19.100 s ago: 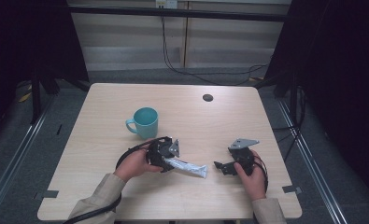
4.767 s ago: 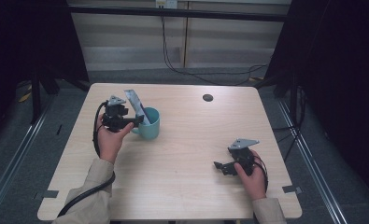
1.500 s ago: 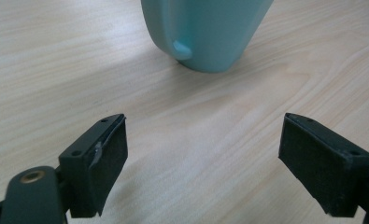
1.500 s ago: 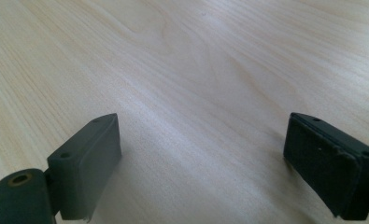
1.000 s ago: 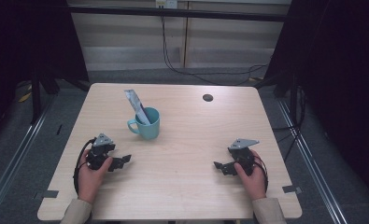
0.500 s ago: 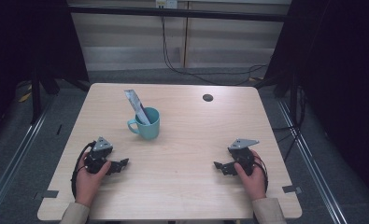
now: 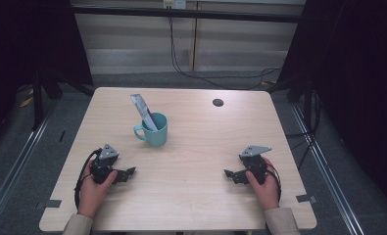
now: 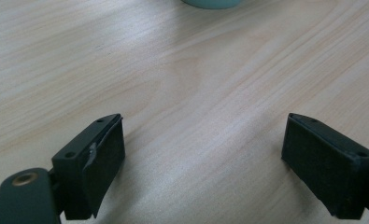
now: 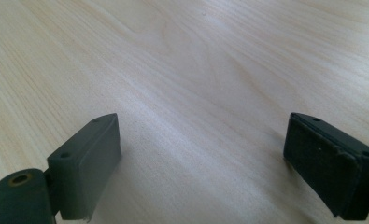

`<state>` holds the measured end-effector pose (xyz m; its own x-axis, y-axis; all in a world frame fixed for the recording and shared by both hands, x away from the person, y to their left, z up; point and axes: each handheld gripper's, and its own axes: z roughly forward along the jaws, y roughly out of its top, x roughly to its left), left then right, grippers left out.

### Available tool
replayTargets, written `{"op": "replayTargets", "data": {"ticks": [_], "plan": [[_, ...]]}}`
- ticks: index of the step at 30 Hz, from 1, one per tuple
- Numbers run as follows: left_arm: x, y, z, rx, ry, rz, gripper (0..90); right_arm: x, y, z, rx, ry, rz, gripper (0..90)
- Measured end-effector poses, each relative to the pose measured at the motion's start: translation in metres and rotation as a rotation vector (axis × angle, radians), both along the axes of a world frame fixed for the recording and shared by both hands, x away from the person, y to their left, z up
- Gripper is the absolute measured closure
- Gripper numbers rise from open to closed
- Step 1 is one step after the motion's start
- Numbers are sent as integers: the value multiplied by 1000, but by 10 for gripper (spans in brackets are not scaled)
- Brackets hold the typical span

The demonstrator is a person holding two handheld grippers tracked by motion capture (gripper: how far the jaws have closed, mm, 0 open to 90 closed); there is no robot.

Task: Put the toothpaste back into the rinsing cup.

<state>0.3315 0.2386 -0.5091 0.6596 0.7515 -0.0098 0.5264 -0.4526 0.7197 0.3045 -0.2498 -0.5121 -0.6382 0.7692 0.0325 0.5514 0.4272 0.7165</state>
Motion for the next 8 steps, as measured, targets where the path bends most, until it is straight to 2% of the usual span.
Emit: {"op": "replayTargets", "data": {"ticks": [8], "plan": [[0, 0, 0, -1, 0, 0, 130, 0, 0, 0, 1, 0, -1, 105]]}}
